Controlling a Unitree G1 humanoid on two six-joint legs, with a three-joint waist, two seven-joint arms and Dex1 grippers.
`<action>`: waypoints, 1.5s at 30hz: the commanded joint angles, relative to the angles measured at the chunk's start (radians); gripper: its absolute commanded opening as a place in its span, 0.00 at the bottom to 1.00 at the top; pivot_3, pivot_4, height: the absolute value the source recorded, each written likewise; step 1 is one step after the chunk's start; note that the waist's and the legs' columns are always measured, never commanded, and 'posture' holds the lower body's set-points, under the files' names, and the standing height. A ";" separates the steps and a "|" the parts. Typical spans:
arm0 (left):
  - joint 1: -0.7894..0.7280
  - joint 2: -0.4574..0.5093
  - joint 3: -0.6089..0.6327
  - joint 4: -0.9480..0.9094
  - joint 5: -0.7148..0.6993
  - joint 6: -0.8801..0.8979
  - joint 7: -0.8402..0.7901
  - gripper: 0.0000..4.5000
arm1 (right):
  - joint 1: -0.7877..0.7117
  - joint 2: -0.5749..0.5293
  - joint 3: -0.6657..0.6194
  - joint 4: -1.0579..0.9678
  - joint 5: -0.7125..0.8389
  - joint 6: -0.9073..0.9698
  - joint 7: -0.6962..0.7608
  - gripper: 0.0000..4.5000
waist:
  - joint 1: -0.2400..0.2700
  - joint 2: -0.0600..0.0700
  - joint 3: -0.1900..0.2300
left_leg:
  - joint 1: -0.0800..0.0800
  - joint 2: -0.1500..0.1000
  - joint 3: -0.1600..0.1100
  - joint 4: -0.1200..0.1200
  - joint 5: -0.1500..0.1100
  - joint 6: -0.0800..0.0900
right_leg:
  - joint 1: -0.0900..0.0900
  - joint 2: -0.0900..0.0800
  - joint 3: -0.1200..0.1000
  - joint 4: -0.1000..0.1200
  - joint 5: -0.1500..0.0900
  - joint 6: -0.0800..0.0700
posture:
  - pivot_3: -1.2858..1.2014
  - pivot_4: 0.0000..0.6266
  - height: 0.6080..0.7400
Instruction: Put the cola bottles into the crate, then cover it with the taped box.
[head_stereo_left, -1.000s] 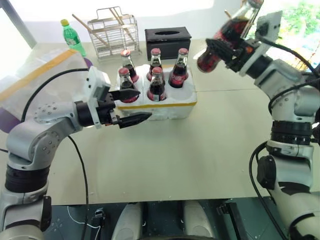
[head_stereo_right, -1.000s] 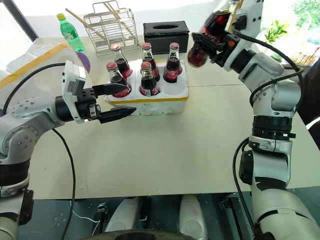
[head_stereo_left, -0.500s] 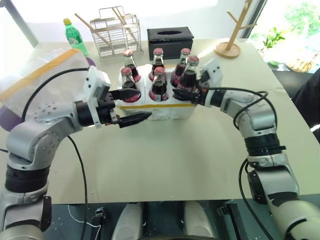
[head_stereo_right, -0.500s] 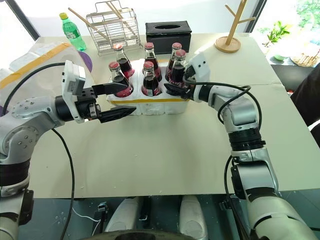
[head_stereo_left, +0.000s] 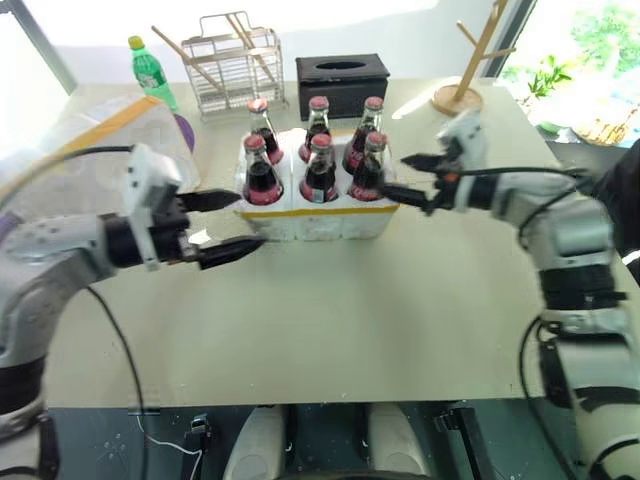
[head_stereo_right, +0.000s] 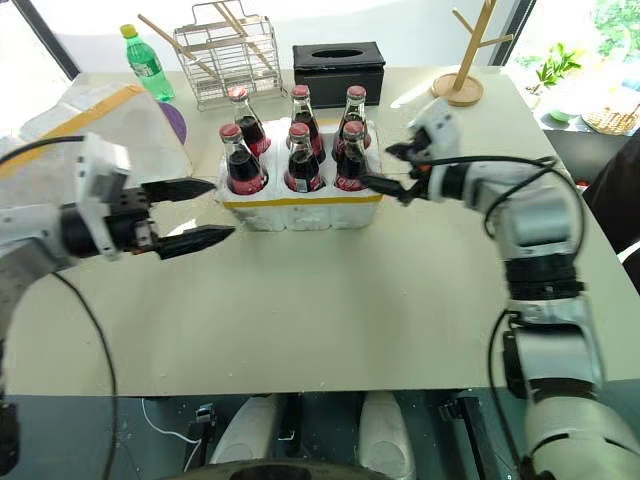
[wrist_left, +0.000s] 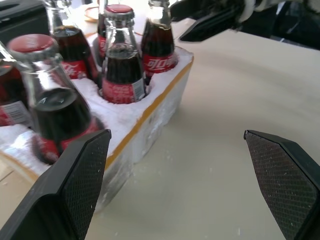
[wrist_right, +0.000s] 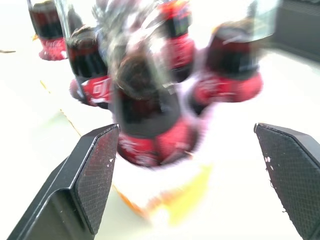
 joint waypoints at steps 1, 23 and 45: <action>0.119 0.107 0.241 -0.005 -0.006 0.040 -0.088 1.00 | 0.013 -0.134 -0.084 -0.075 0.055 0.031 0.100 0.98 | -0.004 0.000 0.000 | 0.000 0.000 0.000 -0.001 0.000 0.000 | 0.000 0.000 0.000 0.000 0.000 0.000 | 0.52 0.24 1.00; -0.118 0.525 -0.046 1.279 0.705 -0.687 -0.479 1.00 | -0.016 -0.152 -0.170 -0.320 0.464 0.186 0.203 0.98 | 0.002 0.000 0.000 | 0.000 0.005 0.006 -0.003 -0.002 0.002 | -0.003 -0.001 -0.003 -0.001 0.000 -0.002 | 0.52 0.24 1.00; -0.758 0.264 -0.460 1.783 1.126 -0.787 -0.386 0.83 | 0.099 -0.219 -0.234 -0.431 0.537 0.205 0.126 1.00 | 0.002 -0.016 0.000 | 0.000 0.004 0.010 0.002 -0.003 0.005 | -0.002 -0.001 -0.004 0.003 0.001 0.000 | 0.52 0.24 1.00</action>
